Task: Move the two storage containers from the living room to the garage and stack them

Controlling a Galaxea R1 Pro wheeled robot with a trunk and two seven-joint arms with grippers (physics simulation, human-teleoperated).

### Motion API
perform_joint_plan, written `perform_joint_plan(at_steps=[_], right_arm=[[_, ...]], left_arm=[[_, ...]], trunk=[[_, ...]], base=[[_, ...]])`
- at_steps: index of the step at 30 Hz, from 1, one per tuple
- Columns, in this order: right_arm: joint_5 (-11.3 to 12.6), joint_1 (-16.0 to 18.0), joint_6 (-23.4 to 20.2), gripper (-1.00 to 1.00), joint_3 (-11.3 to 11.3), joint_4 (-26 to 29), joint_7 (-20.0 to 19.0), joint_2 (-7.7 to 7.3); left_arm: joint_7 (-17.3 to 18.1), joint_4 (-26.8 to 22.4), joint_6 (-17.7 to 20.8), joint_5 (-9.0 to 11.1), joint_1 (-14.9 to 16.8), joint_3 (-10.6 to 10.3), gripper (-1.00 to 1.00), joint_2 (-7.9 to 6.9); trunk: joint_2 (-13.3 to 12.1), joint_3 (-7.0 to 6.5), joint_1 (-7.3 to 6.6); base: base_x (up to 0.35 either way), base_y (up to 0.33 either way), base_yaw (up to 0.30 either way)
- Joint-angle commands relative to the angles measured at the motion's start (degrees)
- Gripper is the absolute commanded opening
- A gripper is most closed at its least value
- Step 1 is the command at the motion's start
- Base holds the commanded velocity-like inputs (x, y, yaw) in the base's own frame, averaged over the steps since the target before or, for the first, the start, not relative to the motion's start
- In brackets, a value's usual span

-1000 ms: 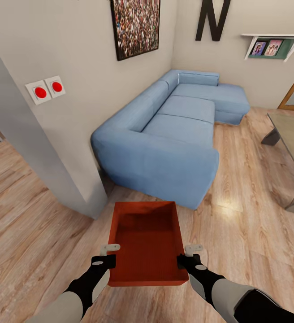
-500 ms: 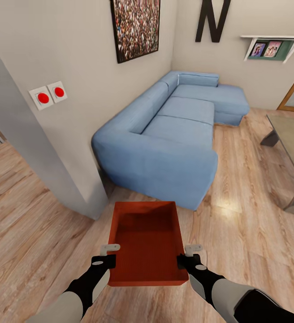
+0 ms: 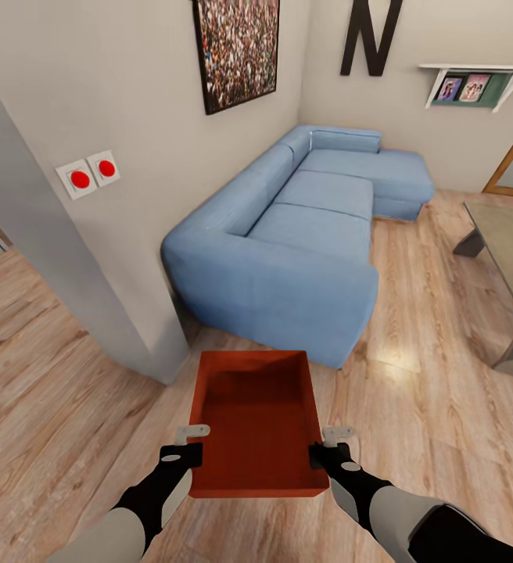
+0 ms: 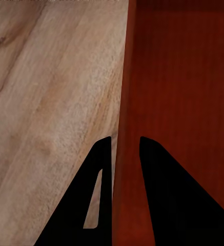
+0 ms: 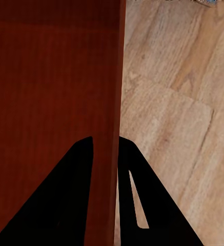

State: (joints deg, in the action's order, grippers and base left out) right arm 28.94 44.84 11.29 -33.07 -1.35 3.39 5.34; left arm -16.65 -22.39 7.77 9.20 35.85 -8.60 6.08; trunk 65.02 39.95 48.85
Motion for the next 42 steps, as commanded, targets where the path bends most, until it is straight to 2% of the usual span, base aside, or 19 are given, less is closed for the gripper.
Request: perform_joint_plan(at_steps=[1,42], right_arm=[[1.2,0.1,0.5,-1.00,-0.1,-0.1,0.2,-0.07],[1.2,0.1,0.6,-1.00,-0.1,-0.1,0.2,0.00]], left_arm=[[-1.5,0.0,0.5,0.1,0.0,-0.1,-1.00,-0.37],[-1.5,0.0,0.5,0.1,0.0,-0.1,-1.00,-0.37]], trunk=[[-0.4,-0.15,-0.23],[-16.8,-7.51,-9.23]], base=[[0.000,0.000,0.000],[0.000,0.000,0.000]])
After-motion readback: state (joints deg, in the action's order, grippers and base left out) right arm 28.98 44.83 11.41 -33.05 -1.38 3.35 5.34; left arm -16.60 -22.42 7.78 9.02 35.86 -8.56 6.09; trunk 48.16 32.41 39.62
